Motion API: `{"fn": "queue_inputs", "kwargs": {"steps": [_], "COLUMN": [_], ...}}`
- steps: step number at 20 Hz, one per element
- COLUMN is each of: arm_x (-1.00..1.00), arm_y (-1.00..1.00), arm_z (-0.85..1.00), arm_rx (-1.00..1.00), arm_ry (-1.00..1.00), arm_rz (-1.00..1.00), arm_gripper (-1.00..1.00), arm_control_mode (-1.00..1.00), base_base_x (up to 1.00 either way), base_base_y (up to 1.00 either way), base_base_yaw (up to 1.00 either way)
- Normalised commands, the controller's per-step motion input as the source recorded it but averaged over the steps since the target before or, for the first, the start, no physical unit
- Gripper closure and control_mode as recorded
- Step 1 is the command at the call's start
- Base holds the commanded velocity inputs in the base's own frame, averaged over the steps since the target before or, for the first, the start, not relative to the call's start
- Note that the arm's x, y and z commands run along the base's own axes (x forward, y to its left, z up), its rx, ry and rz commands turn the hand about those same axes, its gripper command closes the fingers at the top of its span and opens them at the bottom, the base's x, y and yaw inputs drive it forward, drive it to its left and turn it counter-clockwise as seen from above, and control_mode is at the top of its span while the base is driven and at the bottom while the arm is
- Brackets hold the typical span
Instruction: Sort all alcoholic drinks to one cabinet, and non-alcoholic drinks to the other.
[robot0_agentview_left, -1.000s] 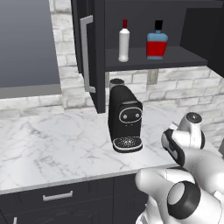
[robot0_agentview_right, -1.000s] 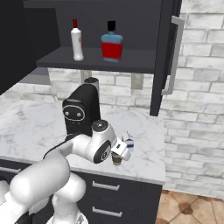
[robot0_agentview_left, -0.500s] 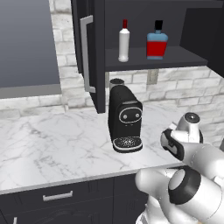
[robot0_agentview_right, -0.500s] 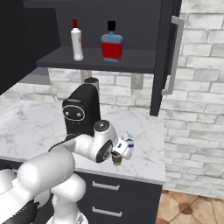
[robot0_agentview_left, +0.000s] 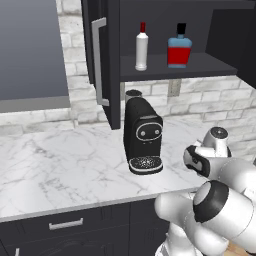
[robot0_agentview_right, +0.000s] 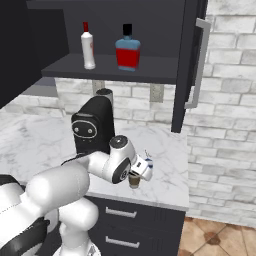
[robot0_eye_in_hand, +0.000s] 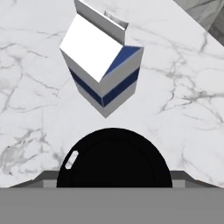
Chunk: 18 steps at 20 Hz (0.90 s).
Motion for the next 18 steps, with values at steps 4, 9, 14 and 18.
{"fn": "queue_inputs", "kwargs": {"steps": [4, 9, 14, 18], "arm_x": [-0.24, -0.31, -0.27, -0.09], "arm_y": [0.04, 0.13, 0.36, 0.43], "arm_z": [0.4, 1.0, 1.0, 1.0], "arm_rx": [-0.04, 0.0, 0.0, 0.0], "arm_ry": [-0.1, -0.06, -0.02, 0.01], "arm_rz": [0.0, 0.0, 0.0, 0.0], "arm_gripper": [1.0, 1.0, 1.0, 1.0], "arm_control_mode": [-1.0, -1.0, -1.0, -1.0], "base_base_x": [0.0, 0.0, 0.0, 0.0], "base_base_y": [0.0, 0.0, 0.0, 0.0], "base_base_yaw": [0.0, 0.0, 0.0, 0.0]}}
